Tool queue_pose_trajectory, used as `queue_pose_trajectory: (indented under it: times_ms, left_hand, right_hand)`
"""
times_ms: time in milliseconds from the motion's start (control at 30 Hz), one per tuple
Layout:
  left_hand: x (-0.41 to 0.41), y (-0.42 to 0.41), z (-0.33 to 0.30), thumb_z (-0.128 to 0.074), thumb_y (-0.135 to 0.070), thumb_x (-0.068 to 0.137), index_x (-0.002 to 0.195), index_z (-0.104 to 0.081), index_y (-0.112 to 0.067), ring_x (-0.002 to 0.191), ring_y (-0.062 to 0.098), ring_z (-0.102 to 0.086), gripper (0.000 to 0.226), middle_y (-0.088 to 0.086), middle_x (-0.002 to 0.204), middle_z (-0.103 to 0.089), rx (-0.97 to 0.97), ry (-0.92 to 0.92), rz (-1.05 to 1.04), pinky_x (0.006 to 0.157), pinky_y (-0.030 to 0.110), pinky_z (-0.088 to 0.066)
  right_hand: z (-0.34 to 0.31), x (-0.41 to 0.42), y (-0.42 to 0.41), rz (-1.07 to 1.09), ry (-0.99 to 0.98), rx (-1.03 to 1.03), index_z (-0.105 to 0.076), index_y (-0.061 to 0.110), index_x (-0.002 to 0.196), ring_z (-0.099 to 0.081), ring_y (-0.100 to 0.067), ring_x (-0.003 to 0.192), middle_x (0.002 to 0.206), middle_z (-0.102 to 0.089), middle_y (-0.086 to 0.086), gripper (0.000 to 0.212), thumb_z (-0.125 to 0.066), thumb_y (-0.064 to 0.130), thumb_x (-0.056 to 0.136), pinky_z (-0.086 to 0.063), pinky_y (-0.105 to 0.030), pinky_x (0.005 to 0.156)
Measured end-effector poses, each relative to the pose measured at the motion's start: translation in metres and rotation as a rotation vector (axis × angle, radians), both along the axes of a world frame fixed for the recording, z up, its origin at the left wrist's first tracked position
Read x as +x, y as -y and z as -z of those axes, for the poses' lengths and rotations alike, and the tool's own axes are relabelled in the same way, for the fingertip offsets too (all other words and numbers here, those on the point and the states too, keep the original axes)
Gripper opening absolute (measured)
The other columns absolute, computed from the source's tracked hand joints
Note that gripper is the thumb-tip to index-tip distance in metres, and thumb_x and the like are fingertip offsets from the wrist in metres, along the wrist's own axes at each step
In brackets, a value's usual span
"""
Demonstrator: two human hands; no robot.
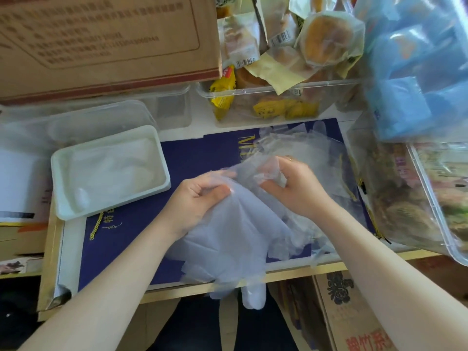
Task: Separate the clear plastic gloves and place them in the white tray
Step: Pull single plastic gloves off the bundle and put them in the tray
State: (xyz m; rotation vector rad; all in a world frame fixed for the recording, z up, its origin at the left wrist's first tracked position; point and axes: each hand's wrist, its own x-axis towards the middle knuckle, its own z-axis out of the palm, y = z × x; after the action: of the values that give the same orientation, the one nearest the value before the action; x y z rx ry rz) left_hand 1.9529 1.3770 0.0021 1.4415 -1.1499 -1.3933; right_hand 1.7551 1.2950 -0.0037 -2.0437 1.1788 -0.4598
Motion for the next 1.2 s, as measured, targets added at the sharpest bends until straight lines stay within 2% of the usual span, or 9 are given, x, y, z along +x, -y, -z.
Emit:
queue_pose_trajectory:
  times_ms: [133, 300, 500, 633, 733, 867, 1000, 1133, 1200]
  left_hand:
    - [-0.002, 0.003, -0.016, -0.061, -0.015, 0.087, 0.082, -0.07, -0.029, 0.074, -0.007, -0.063, 0.018, -0.023, 0.075, -0.07, -0.057, 0.144, -0.125, 0.073, 0.01, -0.047]
    - [0.017, 0.007, -0.039, -0.06, -0.008, 0.087, 0.079, -0.066, -0.031, 0.077, -0.015, -0.059, 0.025, -0.033, 0.076, -0.066, -0.254, 0.212, -0.207, 0.072, 0.002, -0.039]
    - [0.044, 0.004, -0.068, -0.061, -0.017, 0.085, 0.078, -0.07, -0.04, 0.08, -0.014, -0.059, 0.026, -0.033, 0.08, -0.066, -0.34, 0.296, -0.202, 0.075, 0.003, -0.038]
    - [0.06, -0.001, -0.079, -0.062, -0.041, 0.085, 0.083, -0.071, -0.037, 0.084, -0.004, -0.061, 0.01, -0.027, 0.089, -0.066, -0.416, 0.473, -0.049, 0.075, 0.01, -0.042]
    - [0.068, -0.006, -0.081, -0.053, -0.045, 0.083, 0.086, -0.07, -0.022, 0.08, 0.008, -0.06, 0.028, -0.006, 0.085, -0.066, -0.461, 0.535, 0.027, 0.072, 0.015, -0.042]
    - [0.072, -0.01, -0.086, -0.053, -0.047, 0.085, 0.081, -0.072, -0.013, 0.075, 0.01, -0.059, 0.039, -0.007, 0.083, -0.063, -0.502, 0.563, 0.13, 0.068, 0.014, -0.041]
    - [0.077, -0.014, -0.088, -0.047, -0.058, 0.088, 0.085, -0.069, -0.022, 0.074, 0.011, -0.061, 0.042, -0.01, 0.086, -0.063, -0.544, 0.581, 0.197, 0.068, 0.024, -0.046]
    - [0.085, -0.02, -0.086, -0.046, -0.064, 0.084, 0.092, -0.067, -0.022, 0.079, 0.006, -0.062, 0.048, -0.011, 0.097, -0.062, -0.484, 0.552, 0.263, 0.069, 0.019, -0.046]
    - [0.082, -0.024, -0.088, -0.051, -0.057, 0.084, 0.096, -0.065, -0.025, 0.083, -0.001, -0.06, 0.037, -0.013, 0.098, -0.062, -0.488, 0.541, 0.317, 0.071, 0.014, -0.044]
  right_hand:
    - [-0.025, -0.001, -0.004, 0.007, 0.134, 0.187, -0.059, 0.007, 0.083, -0.057, -0.016, 0.073, 0.08, -0.062, 0.0, 0.02, -0.067, 0.025, 0.081, -0.047, -0.036, 0.069]
    - [-0.053, -0.015, 0.0, 0.092, 0.535, 0.588, -0.054, 0.015, 0.067, -0.044, -0.005, 0.057, 0.061, -0.048, 0.007, 0.02, -0.071, 0.012, 0.077, -0.037, -0.016, 0.056]
    - [-0.055, -0.026, 0.009, 0.225, 0.928, 0.876, -0.059, 0.022, 0.067, -0.054, -0.009, 0.062, 0.063, -0.053, 0.005, 0.03, -0.086, 0.03, 0.058, -0.05, -0.022, 0.067]
    - [-0.064, -0.008, 0.008, 0.325, 0.465, 0.543, -0.057, 0.023, 0.093, -0.053, -0.015, 0.099, 0.096, -0.057, 0.005, 0.015, -0.064, 0.014, 0.084, -0.039, -0.025, 0.085]
    - [-0.087, 0.024, 0.001, 0.174, 0.297, 0.285, -0.042, 0.025, 0.131, -0.037, -0.01, 0.129, 0.136, -0.042, 0.007, 0.043, -0.057, 0.022, 0.091, -0.031, -0.025, 0.102]
    - [-0.114, 0.067, -0.002, -0.132, 0.018, -0.008, -0.047, 0.018, 0.134, -0.043, -0.01, 0.125, 0.135, -0.049, 0.003, 0.059, -0.07, 0.032, 0.081, -0.033, -0.027, 0.104]
    - [-0.118, 0.086, 0.001, -0.21, 0.069, 0.108, -0.066, 0.015, 0.087, -0.058, -0.003, 0.081, 0.087, -0.063, 0.009, 0.009, -0.071, 0.015, 0.08, -0.045, -0.024, 0.08]
    - [-0.116, 0.087, 0.003, -0.3, 0.13, 0.311, -0.044, 0.028, 0.128, -0.045, 0.005, 0.115, 0.125, -0.05, 0.015, 0.058, -0.073, 0.021, 0.078, -0.036, -0.014, 0.097]
    - [-0.115, 0.092, 0.003, -0.371, 0.082, 0.454, -0.043, 0.025, 0.131, -0.05, -0.001, 0.114, 0.123, -0.055, 0.008, 0.06, -0.073, 0.018, 0.08, -0.04, -0.02, 0.099]
